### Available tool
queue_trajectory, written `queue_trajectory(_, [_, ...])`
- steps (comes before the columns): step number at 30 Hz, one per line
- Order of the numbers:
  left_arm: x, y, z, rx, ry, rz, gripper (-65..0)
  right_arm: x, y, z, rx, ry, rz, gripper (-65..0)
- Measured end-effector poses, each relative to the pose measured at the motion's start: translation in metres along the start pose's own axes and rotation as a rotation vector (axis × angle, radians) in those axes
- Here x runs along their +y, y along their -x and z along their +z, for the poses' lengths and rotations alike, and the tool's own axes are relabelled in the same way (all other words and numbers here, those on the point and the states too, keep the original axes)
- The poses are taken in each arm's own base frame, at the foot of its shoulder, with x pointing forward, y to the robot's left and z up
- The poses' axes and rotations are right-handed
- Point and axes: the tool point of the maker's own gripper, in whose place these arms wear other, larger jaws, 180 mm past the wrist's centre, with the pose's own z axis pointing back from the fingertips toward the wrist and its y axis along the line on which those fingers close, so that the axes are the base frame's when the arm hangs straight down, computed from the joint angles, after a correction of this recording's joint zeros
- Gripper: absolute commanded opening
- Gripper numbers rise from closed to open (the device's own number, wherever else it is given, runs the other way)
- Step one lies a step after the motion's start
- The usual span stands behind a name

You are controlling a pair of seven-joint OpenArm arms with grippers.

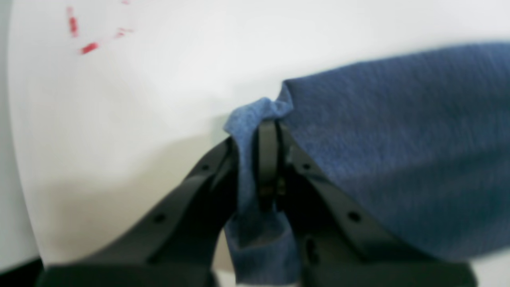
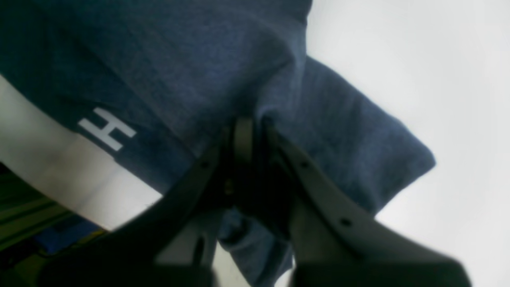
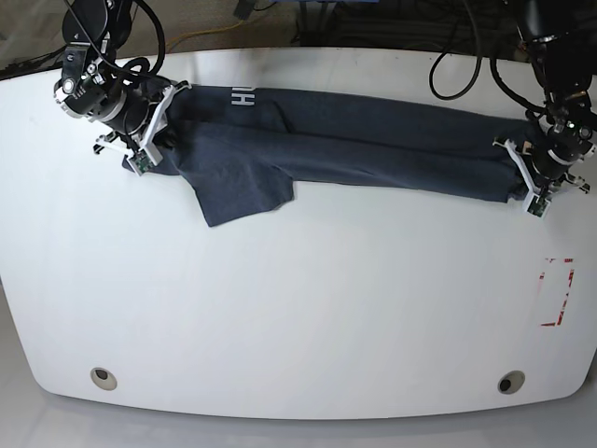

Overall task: Fold the T-shirt properly
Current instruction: 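Lift the hem with both grippers and fold it over onto the shirt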

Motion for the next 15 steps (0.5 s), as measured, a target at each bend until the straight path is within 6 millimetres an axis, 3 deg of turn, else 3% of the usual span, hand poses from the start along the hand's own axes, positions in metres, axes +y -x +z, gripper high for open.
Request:
queue_trajectory(2, [-0.005,0.008,0.001,0.023,0.022,-0.022,-37.5,0.0,0.002,0.0,0.006,0.0,0.0,-62.6])
queue_trajectory(6, [-0.007,0.027,0.004,0.098,0.027,-0.017,-14.3,0.001,0.014,-0.002,0.029,-0.011,-0.023,-42.0])
queue_trajectory(8, [0.0,0.037,0.008,0.14,0.007,0.0,-12.2,-0.006,0.024,-0.002,0.048,0.003,-0.06,-31.5])
queue_trajectory(10, [0.011,0.042,0.013,0.158,-0.021,0.018,-12.2,-0.019,0.033,0.002,0.06,0.036,-0.093,-25.2])
queue_trajectory(12, [0.022,0.048,0.019,0.183,-0.052,0.031,-12.2,-0.033,0.037,0.009,0.062,0.082,-0.124,-24.3])
queue_trajectory(15, [0.033,0.052,0.028,0.192,-0.086,0.063,-12.2,-0.04,0.032,0.019,0.055,0.115,-0.111,-24.1])
